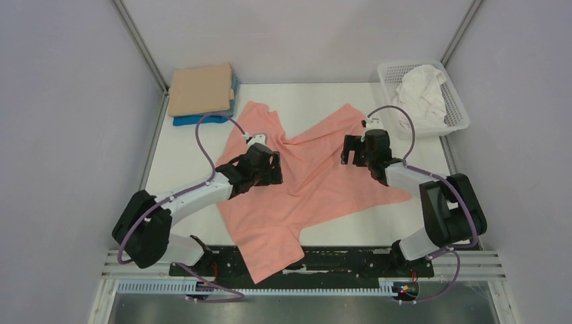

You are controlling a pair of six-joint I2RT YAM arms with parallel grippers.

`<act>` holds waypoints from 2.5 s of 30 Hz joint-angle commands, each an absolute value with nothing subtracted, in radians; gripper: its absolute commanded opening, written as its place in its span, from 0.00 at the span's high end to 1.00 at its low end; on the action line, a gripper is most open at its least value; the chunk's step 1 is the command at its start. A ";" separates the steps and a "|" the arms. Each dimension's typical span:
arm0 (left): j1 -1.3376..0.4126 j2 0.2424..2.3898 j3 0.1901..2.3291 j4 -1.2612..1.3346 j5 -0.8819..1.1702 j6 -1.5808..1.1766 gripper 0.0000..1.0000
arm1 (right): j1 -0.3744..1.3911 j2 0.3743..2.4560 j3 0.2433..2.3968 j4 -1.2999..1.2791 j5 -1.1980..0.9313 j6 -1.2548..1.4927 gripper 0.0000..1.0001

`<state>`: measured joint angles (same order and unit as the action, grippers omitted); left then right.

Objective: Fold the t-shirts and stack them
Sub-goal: Flatten out the tshirt, then grab the side of the flattened tshirt closest away from the robot with both arms

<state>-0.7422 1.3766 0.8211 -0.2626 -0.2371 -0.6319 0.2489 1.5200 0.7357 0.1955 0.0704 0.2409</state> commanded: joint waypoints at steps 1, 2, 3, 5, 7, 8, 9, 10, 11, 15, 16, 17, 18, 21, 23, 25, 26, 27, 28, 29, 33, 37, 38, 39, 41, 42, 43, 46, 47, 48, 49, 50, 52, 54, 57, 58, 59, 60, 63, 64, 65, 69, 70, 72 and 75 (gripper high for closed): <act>-0.612 1.401 0.775 -0.274 -0.268 -0.686 0.12 | 0.253 1.529 0.694 0.243 0.044 0.275 0.02; -0.573 1.421 0.777 -0.263 -0.248 -0.692 0.12 | 0.250 1.544 0.698 0.241 0.046 0.276 0.02; -0.548 1.451 0.782 -0.247 -0.234 -0.694 0.12 | 0.246 1.553 0.696 0.246 0.055 0.287 0.02; -0.505 1.516 0.806 -0.238 -0.214 -0.705 0.12 | 0.233 1.567 0.682 0.258 0.094 0.320 0.02; -0.472 1.587 0.841 -0.227 -0.177 -0.708 0.12 | 0.206 1.579 0.670 0.264 0.099 0.349 0.02; -0.464 1.627 0.861 -0.228 -0.169 -0.708 0.12 | 0.196 1.585 0.663 0.271 0.093 0.356 0.02; -0.457 1.663 0.891 -0.233 -0.160 -0.703 0.12 | 0.184 1.591 0.655 0.278 0.089 0.357 0.02; -0.453 1.708 0.924 -0.241 -0.155 -0.705 0.12 | 0.174 1.599 0.651 0.278 0.081 0.355 0.02; -0.449 1.753 0.953 -0.251 -0.142 -0.705 0.12 | 0.158 1.608 0.642 0.278 0.076 0.356 0.02; -0.432 1.901 1.093 -0.278 -0.081 -0.705 0.12 | 0.093 1.627 0.613 0.290 0.084 0.394 0.02; -0.426 1.938 1.127 -0.290 -0.072 -0.704 0.12 | 0.075 1.625 0.609 0.290 0.089 0.405 0.02; -0.423 1.967 1.177 -0.309 -0.069 -0.703 0.12 | 0.062 1.624 0.605 0.290 0.093 0.418 0.02; -0.416 2.003 1.217 -0.335 -0.069 -0.701 0.12 | 0.047 1.623 0.598 0.290 0.105 0.436 0.02; -0.394 2.092 1.343 -0.400 -0.055 -0.698 0.12 | 0.009 1.629 0.588 0.290 0.127 0.478 0.02; -0.379 2.134 1.416 -0.444 -0.057 -0.694 0.12 | 0.006 1.634 0.581 0.285 0.133 0.506 0.02; -0.373 2.143 1.465 -0.468 -0.006 -0.676 0.12 | -0.025 1.635 0.570 0.296 0.143 0.520 0.02; -0.375 2.136 1.472 -0.456 -0.005 -0.668 0.12 | -0.027 1.636 0.570 0.299 0.149 0.521 0.02; -0.374 2.133 1.479 -0.444 0.018 -0.661 0.12 | -0.028 1.634 0.573 0.298 0.151 0.521 0.02; -0.374 2.130 1.491 -0.445 0.013 -0.650 0.12 | -0.028 1.631 0.577 0.302 0.149 0.515 0.02; -0.372 2.131 1.512 -0.468 0.004 -0.645 0.12 | -0.028 1.622 0.579 0.305 0.143 0.516 0.02; -0.373 2.089 1.536 -0.504 -0.037 -0.613 0.12 | -0.026 1.544 0.588 0.313 0.041 0.458 0.02; -0.405 1.917 1.465 -0.477 -0.049 -0.574 0.12 | -0.024 1.399 0.558 0.289 -0.045 0.400 0.02; -0.424 1.853 1.436 -0.474 -0.067 -0.567 0.12 | -0.022 1.346 0.545 0.270 -0.041 0.394 0.02; -0.443 1.799 1.394 -0.472 -0.093 -0.565 0.12 | -0.022 1.299 0.529 0.247 -0.028 0.392 0.02; -0.491 1.668 1.300 -0.465 -0.139 -0.574 0.12 | -0.022 1.181 0.504 0.178 -0.006 0.380 0.02; -0.520 1.615 1.241 -0.463 -0.169 -0.587 0.12 | -0.021 1.133 0.489 0.148 0.020 0.379 0.02; -0.553 1.552 1.192 -0.463 -0.201 -0.607 0.12 | -0.022 1.074 0.469 0.119 0.038 0.379 0.02; -0.647 1.403 1.037 -0.487 -0.264 -0.693 0.12 | -0.022 0.920 0.401 0.058 0.121 0.403 0.02; -0.686 1.363 0.984 -0.495 -0.267 -0.722 0.12 | -0.021 0.880 0.369 0.050 0.153 0.427 0.02; -0.723 1.321 0.939 -0.500 -0.270 -0.752 0.12 | -0.023 0.837 0.346 0.025 0.202 0.460 0.02; -0.757 1.288 0.893 -0.518 -0.278 -0.776 0.12 | -0.023 0.803 0.330 0.003 0.250 0.508 0.02; -0.800 1.256 0.857 -0.544 -0.292 -0.805 0.12 | -0.023 0.765 0.315 -0.055 0.303 0.561 0.02; -0.877 1.208 0.808 -0.621 -0.324 -0.863 0.12 | -0.023 0.694 0.284 -0.071 0.330 0.575 0.02; -0.958 1.183 0.781 -0.701 -0.347 -0.916 0.12 | -0.024 0.638 0.255 -0.063 0.311 0.564 0.02; -1.090 1.172 0.749 -0.831 -0.403 -1.023 0.12 | -0.024 0.595 0.238 -0.081 0.293 0.551 0.02; -1.120 1.171 0.734 -0.857 -0.409 -1.055 0.13 | -0.023 0.596 0.238 -0.095 0.294 0.544 0.02; -1.145 1.168 0.719 -0.880 -0.413 -1.081 0.13 | -0.023 0.600 0.242 -0.107 0.297 0.542 0.02; -1.163 1.164 0.706 -0.885 -0.406 -1.099 0.14 | -0.023 0.609 0.245 -0.118 0.297 0.541 0.02; -1.197 1.145 0.665 -0.882 -0.392 -1.148 0.19 | -0.023 0.648 0.256 -0.125 0.267 0.524 0.02; -1.203 1.136 0.653 -0.881 -0.387 -1.163 0.20 | -0.024 0.663 0.259 -0.123 0.255 0.518 0.02; -1.206 1.127 0.640 -0.875 -0.383 -1.172 0.22 | -0.023 0.680 0.261 -0.119 0.246 0.512 0.02; -1.208 1.084 0.564 -0.801 -0.360 -1.183 0.26 | -0.024 0.722 0.265 -0.125 0.256 0.506 0.02; -1.208 1.076 0.553 -0.776 -0.361 -1.183 0.28 | -0.023 0.725 0.266 -0.127 0.261 0.510 0.02; -1.207 1.076 0.538 -0.728 -0.346 -1.165 0.30 | -0.024 0.720 0.266 -0.130 0.269 0.514 0.02; -1.208 1.109 0.533 -0.719 -0.367 -1.165 0.33 | -0.023 0.693 0.260 -0.136 0.293 0.529 0.02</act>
<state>-1.2022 1.0912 0.5369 -0.7925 -0.3359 -1.1179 -0.0227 0.7208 0.2390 -0.1425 0.2577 0.5209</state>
